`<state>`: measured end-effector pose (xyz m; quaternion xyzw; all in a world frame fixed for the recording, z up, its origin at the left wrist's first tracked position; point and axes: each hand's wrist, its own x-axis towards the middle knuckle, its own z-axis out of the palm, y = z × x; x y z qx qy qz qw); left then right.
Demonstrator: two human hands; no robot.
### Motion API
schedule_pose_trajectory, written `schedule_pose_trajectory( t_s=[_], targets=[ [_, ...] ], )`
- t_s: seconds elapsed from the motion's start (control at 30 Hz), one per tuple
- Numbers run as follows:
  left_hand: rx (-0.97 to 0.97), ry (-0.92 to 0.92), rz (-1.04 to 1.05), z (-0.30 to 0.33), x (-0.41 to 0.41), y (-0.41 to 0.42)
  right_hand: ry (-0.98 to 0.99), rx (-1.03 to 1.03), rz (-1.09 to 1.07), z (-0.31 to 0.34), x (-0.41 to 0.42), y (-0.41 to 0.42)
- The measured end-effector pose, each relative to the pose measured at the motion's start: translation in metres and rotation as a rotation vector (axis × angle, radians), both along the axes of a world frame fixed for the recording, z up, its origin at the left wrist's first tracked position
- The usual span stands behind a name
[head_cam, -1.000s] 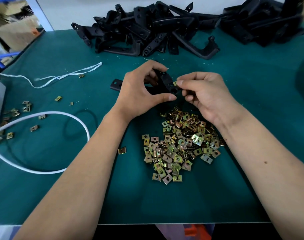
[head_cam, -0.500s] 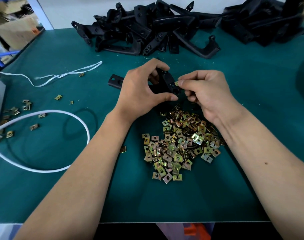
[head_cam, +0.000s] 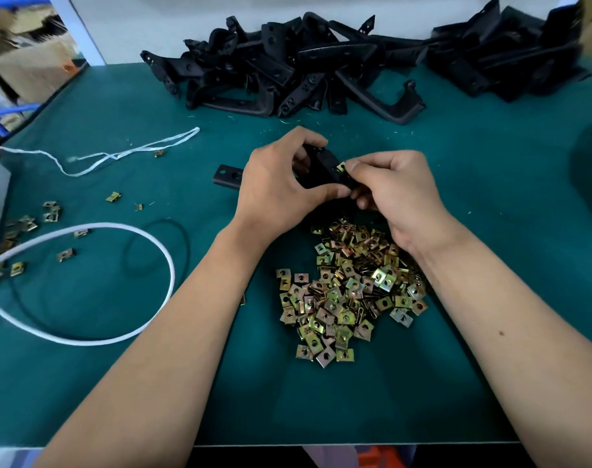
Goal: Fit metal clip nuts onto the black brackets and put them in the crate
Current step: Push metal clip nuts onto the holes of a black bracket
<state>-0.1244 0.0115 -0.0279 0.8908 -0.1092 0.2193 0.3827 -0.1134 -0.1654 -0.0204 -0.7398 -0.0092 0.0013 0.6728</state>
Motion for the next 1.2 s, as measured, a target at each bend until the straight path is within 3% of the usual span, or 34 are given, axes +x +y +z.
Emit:
schedule_pose_trajectory(
  t_s=[0.23,0.63,0.97,1.2],
  targets=[
    [-0.032,0.018,0.012,0.000,0.001,0.000,-0.278,-0.283,0.008,-0.002,-0.001,-0.003],
    [-0.108,0.078,0.063,0.006,-0.003,-0.005,-0.396,-0.465,0.129,0.005,0.000,-0.006],
    [-0.126,0.086,0.025,0.004,-0.003,-0.003,-0.303,-0.331,0.157,0.003,-0.002,-0.004],
    [-0.158,0.111,-0.216,0.006,-0.001,0.008,0.052,0.040,0.280,0.010,0.003,-0.015]
  ],
)
